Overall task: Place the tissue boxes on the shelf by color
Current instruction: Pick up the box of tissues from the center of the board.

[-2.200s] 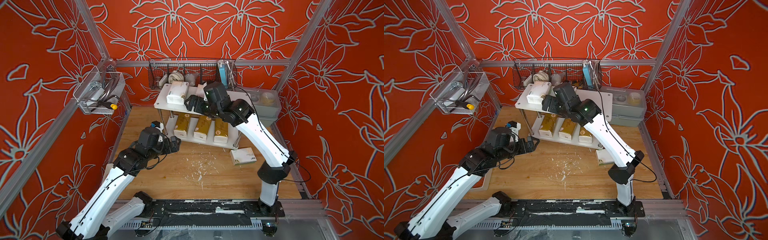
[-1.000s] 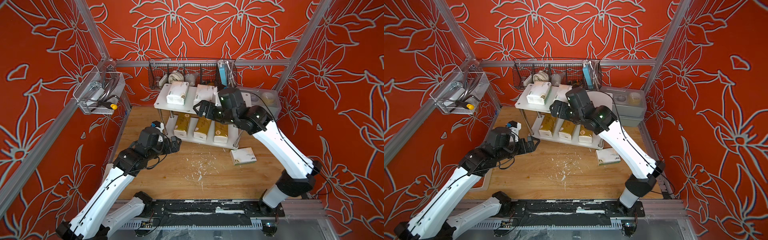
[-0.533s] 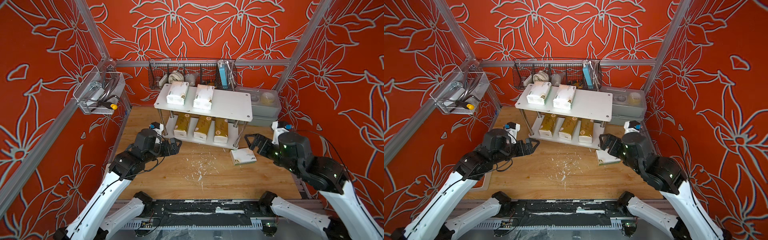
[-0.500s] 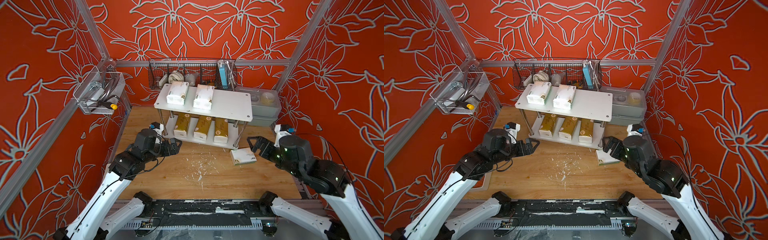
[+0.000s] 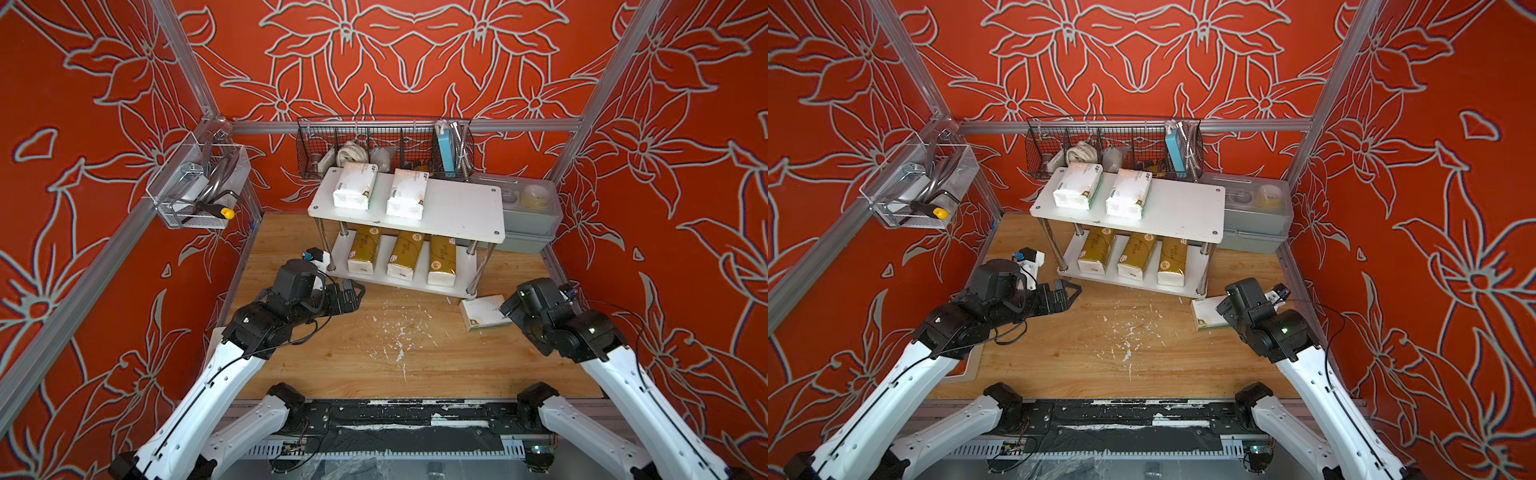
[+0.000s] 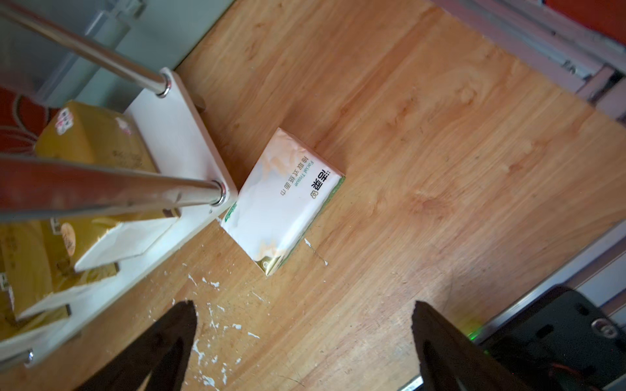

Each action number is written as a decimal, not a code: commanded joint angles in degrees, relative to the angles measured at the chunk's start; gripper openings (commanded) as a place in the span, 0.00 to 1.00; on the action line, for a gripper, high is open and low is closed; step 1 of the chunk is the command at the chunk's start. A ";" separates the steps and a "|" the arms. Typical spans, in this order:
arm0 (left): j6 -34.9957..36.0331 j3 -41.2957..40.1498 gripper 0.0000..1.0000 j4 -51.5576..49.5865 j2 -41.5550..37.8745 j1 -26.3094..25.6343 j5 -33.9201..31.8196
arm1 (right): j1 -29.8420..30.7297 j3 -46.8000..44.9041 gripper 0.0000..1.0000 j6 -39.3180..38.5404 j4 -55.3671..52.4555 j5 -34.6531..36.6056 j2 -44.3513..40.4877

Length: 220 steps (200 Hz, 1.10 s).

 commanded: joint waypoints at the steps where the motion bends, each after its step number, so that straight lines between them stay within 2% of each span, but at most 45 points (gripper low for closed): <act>1: 0.02 -0.66 0.99 0.28 0.03 0.29 0.76 | -3.77 -2.60 0.99 6.23 7.55 -6.74 2.08; 47: -0.13 -0.76 0.99 0.56 0.38 0.29 1.02 | -8.67 -9.20 0.99 14.09 15.81 -11.09 5.55; 114: -0.20 -1.09 0.99 1.09 0.87 0.29 1.11 | -12.70 -13.12 0.99 15.45 24.40 -14.25 12.35; 220: -0.37 -1.11 0.99 1.36 1.52 0.29 0.50 | -14.55 -13.47 0.99 14.93 32.98 -17.42 24.21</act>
